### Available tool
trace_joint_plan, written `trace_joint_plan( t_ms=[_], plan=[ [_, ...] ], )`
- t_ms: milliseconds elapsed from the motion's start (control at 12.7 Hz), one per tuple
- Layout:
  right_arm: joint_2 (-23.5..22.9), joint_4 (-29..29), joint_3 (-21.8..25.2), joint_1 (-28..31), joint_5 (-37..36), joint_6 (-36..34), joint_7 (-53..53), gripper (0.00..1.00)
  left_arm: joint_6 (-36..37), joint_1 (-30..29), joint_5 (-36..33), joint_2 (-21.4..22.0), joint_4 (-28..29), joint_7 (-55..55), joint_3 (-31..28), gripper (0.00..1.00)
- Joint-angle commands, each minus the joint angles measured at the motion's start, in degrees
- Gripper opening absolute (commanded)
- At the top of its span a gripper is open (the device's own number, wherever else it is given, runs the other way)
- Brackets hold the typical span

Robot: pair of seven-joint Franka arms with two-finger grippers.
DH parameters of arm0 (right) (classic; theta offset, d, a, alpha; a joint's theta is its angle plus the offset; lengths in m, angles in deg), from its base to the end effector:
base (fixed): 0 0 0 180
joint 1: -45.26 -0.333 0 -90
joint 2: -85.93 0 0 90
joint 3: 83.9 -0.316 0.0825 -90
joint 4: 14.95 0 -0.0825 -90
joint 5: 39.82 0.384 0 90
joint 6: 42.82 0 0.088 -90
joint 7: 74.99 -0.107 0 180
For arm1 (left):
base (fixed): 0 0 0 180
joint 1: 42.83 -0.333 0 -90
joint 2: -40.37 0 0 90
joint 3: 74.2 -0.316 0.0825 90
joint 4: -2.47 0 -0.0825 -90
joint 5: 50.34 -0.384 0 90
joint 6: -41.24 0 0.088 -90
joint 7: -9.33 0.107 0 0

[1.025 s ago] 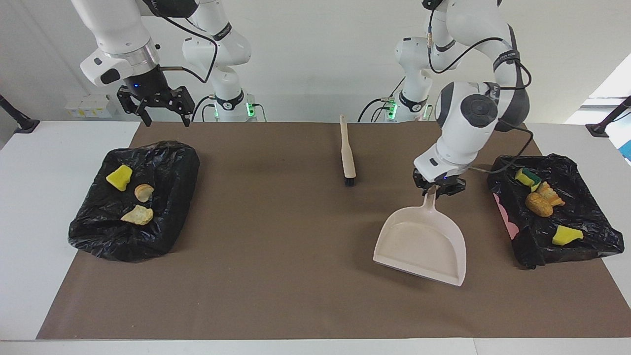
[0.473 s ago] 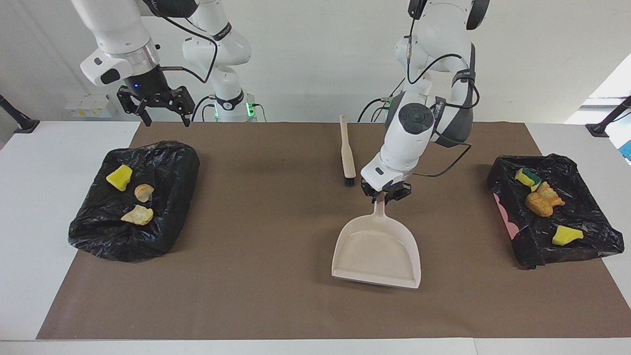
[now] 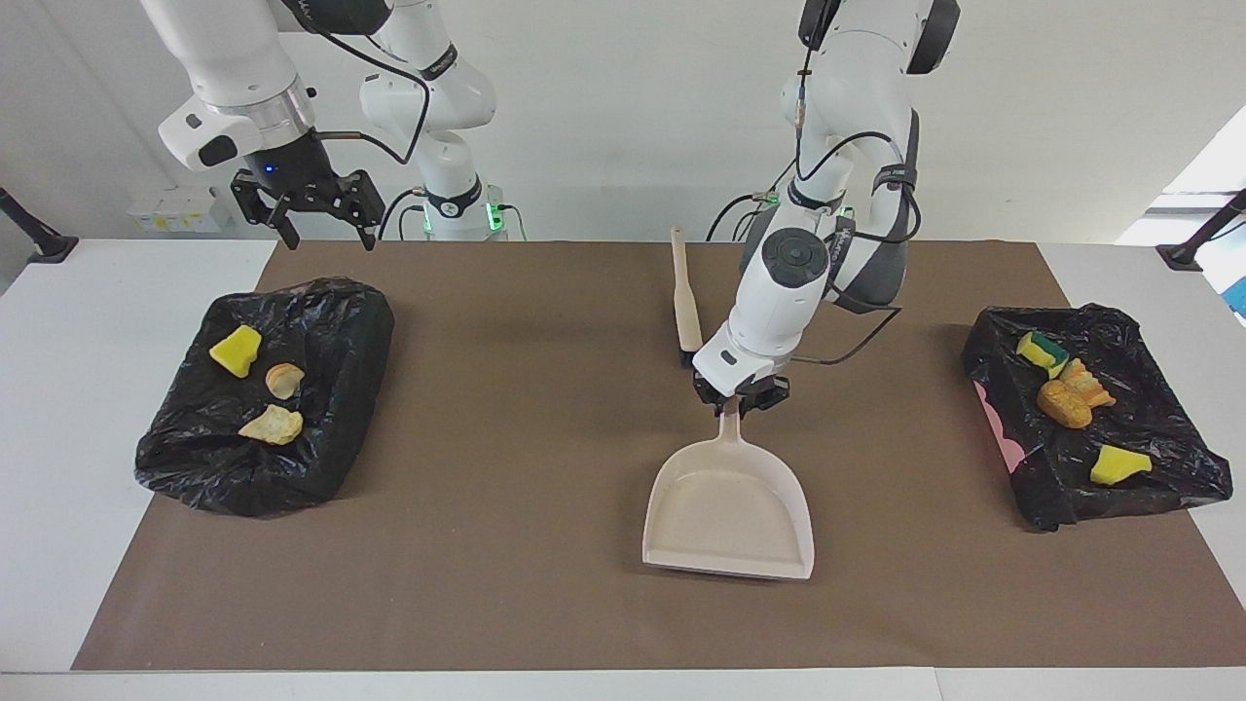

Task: Sweep and dump trash in bin
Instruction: 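Set the dustpan down at the table center and withdraw the left gripper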

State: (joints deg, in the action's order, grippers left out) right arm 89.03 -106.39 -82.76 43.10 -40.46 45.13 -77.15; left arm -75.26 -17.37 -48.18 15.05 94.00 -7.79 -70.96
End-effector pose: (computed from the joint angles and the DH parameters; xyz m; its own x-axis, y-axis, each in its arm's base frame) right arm 0.5340 0.0080 0.6390 0.9998 -0.0203 -0.0064 -0.0202 -0.9997 0.0103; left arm 0.5950 -0.3228 0.3765 0.9835 -0.1794 -0.0229 -0.1780 -0.9826 0.0534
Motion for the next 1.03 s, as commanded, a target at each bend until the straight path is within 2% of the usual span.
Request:
trace_joint_plan(
  t_ms=[0,315,394,552,710,867,946],
  plan=[
    [0.85,-0.85,-0.09,0.05,0.99,-0.41,-1.09,1.0,-0.04,1.51,0.73,-2.81,-2.85,-2.83,-0.78,0.0],
    [0.85,-0.85,-0.09,0.05,0.99,-0.41,-1.09,1.0,-0.04,1.78,0.82,-2.28,-1.44,-6.52,-0.69,0.02],
    [0.85,-0.85,-0.09,0.05,0.99,-0.41,-1.09,1.0,-0.12,1.78,0.82,-2.1,-1.18,-6.61,-0.61,0.28],
    [0.85,-0.85,-0.09,0.05,0.99,-0.41,-1.09,1.0,-1.44,1.95,0.82,-1.93,-0.47,-6.62,-0.61,0.43],
    [0.85,-0.85,-0.09,0.05,0.99,-0.41,-1.09,1.0,-1.79,2.39,0.03,-1.84,-0.73,-6.53,-0.69,0.75],
    [0.85,-0.85,-0.09,0.05,0.99,-0.41,-1.09,1.0,-0.92,1.78,-0.32,0.43,-0.04,-5.74,-0.69,1.0],
    [0.85,-0.85,-0.09,0.05,0.99,-0.41,-1.09,1.0,-0.65,1.52,-0.5,2.53,1.1,-5.48,-1.22,1.0]
  ],
)
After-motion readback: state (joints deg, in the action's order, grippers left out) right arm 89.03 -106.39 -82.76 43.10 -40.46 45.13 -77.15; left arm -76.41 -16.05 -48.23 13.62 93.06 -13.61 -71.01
